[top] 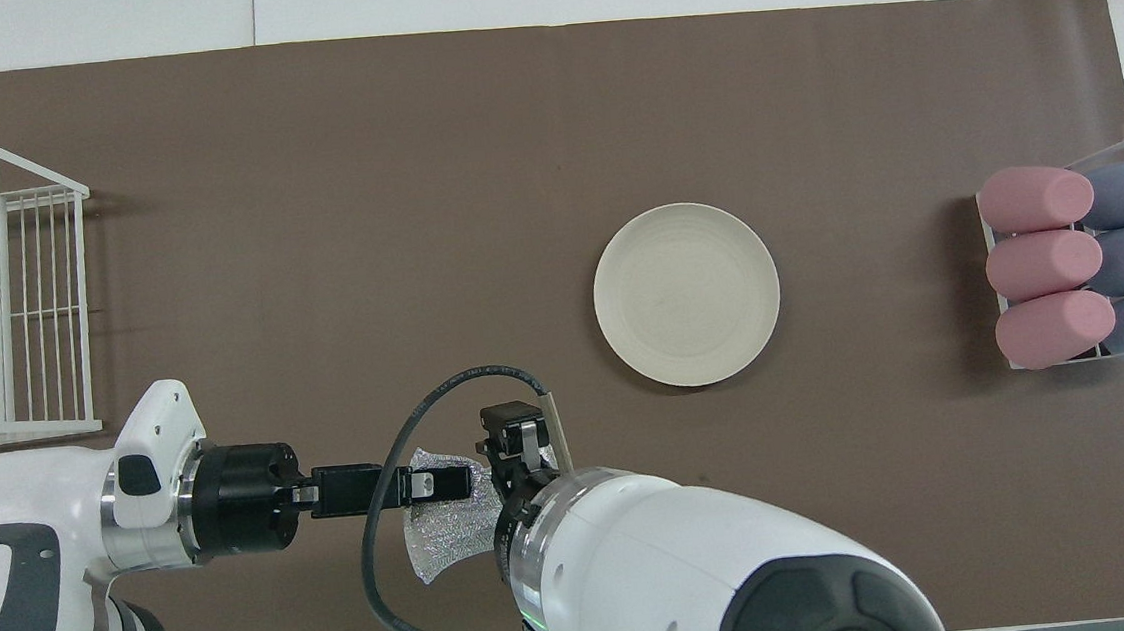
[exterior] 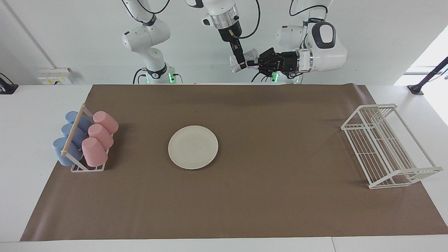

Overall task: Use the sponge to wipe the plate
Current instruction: 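Pass the sponge from the left gripper to the right gripper, then rub the sponge over the cream plate with the right gripper, then hand the sponge from the right gripper back to the left gripper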

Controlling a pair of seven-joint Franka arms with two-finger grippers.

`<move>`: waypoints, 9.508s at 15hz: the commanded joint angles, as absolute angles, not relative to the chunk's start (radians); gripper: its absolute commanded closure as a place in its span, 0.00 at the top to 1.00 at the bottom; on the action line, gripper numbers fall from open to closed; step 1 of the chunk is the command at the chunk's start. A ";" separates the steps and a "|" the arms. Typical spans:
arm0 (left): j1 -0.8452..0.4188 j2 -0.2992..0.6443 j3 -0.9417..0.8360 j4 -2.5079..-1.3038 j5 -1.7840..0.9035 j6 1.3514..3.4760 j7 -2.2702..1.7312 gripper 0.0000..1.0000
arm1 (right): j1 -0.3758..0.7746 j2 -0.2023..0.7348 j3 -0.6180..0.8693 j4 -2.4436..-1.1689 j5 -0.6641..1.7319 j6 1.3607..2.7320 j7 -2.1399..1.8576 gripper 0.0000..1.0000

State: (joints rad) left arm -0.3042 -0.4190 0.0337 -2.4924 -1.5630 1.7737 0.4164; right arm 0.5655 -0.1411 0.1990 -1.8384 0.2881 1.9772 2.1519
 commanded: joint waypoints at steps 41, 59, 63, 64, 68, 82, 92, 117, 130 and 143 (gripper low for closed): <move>-0.176 -0.373 0.029 -2.381 -0.832 1.652 0.190 1.00 | 0.210 0.253 0.195 -2.213 0.327 2.623 1.177 0.00; -0.156 -0.328 0.028 -2.290 -0.314 1.743 0.151 1.00 | 0.287 0.285 0.198 -2.243 0.337 2.732 1.263 0.00; -0.166 -0.328 0.025 -2.290 -0.313 1.766 0.089 1.00 | 0.226 0.285 0.196 -2.247 0.337 2.726 1.142 0.00; -0.166 -0.330 0.026 -2.290 -0.313 1.766 0.089 1.00 | 0.207 0.285 0.196 -2.249 0.337 2.726 1.099 0.00; -0.166 -0.330 0.025 -2.290 -0.313 1.769 0.089 1.00 | 0.144 0.287 0.196 -2.252 0.337 2.720 0.971 0.00; -0.153 -0.330 0.025 -2.290 -0.313 1.792 0.089 1.00 | 0.256 0.284 0.198 -2.256 0.337 2.729 1.186 0.00; -0.152 -0.330 0.025 -2.289 -0.313 1.798 0.084 1.00 | 0.246 0.103 0.192 -2.125 0.334 2.348 1.319 0.00; -0.491 -0.362 0.018 -2.358 -1.496 2.098 -0.041 1.00 | 0.414 -0.106 0.227 -1.741 0.120 1.746 1.913 0.00; -0.561 -0.364 0.018 -2.352 -1.532 2.157 -0.188 0.00 | 0.414 -0.106 0.227 -1.741 0.120 1.747 1.911 0.00; -0.552 -0.380 0.020 -2.353 -1.532 2.151 -0.242 0.00 | 0.402 -0.113 0.225 -1.749 0.092 1.747 1.863 1.00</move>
State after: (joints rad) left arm -0.5339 -0.3500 0.0092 -2.3375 -1.5162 2.1311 -0.2213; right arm 0.4131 -0.1167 0.2200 -1.7555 0.1207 1.7623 1.8857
